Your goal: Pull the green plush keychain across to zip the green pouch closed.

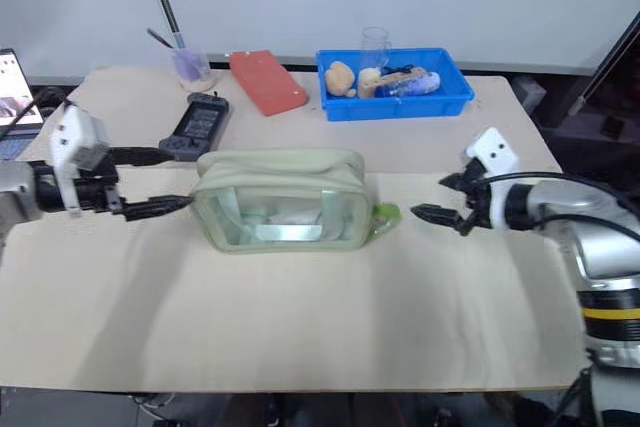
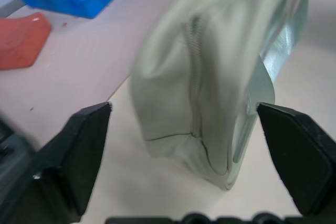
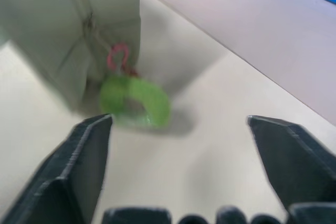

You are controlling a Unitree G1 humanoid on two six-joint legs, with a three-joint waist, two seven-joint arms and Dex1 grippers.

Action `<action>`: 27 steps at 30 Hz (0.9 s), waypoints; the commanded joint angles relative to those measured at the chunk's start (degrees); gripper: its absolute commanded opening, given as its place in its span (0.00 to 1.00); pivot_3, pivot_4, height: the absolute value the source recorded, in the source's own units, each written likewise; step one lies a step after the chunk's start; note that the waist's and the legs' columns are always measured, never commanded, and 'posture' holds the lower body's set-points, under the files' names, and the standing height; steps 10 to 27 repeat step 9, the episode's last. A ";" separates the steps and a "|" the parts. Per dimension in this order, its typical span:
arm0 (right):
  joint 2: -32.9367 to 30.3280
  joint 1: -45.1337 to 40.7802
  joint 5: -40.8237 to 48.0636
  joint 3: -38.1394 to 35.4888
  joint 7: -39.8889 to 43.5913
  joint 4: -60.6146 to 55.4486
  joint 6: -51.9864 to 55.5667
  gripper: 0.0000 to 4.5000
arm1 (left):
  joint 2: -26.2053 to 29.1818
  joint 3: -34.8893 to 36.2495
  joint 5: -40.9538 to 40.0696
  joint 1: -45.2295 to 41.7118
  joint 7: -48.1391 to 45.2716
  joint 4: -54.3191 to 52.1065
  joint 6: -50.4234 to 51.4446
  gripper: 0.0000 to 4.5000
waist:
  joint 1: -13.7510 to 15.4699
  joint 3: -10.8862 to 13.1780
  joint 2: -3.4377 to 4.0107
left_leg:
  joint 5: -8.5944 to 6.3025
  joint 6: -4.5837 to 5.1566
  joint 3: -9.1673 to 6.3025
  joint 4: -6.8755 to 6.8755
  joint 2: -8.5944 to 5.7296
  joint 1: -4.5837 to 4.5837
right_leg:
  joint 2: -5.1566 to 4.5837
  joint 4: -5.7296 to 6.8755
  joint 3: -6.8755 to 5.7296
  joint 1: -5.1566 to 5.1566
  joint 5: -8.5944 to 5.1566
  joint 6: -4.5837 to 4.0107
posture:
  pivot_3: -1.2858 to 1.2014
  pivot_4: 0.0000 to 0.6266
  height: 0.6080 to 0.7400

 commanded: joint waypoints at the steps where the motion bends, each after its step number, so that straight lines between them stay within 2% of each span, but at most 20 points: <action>1: -2.19 -8.34 8.47 -6.49 4.86 -1.90 3.56 1.00 | 4.01 7.04 -0.88 2.08 0.04 1.37 1.45 1.00 | -0.69 0.03 0.05 | 0.00 0.00 0.01 0.00 0.03 0.02 | 0.01 0.04 0.00 -0.05 -0.02 0.01 | 0.52 0.24 1.00; 7: -3.88 -15.28 15.88 -9.19 5.25 -4.99 10.74 1.00 | 6.64 11.05 -1.90 1.74 0.05 4.04 2.72 1.00 | -0.37 0.02 0.02 | -0.01 -0.02 -0.01 -0.02 0.06 0.01 | -0.03 0.14 -0.09 -0.12 -0.13 -0.21 | 0.52 0.24 1.00; 9: -4.05 -15.78 15.80 -9.04 4.86 -5.18 10.45 1.00 | 6.79 11.42 -2.25 1.35 -0.11 4.41 2.35 1.00 | -0.22 0.02 0.02 | -0.01 -0.03 0.06 -0.01 0.01 -0.02 | -0.12 0.10 -0.08 -0.14 -0.24 -0.44 | 0.52 0.24 1.00; 27: -4.05 -15.78 15.80 -9.04 4.86 -5.18 10.45 1.00 | 6.79 11.42 -2.25 1.35 -0.11 4.41 2.35 1.00 | -0.22 0.02 0.02 | -0.01 -0.03 0.06 -0.01 0.01 -0.02 | -0.12 0.10 -0.08 -0.14 -0.24 -0.44 | 0.52 0.24 1.00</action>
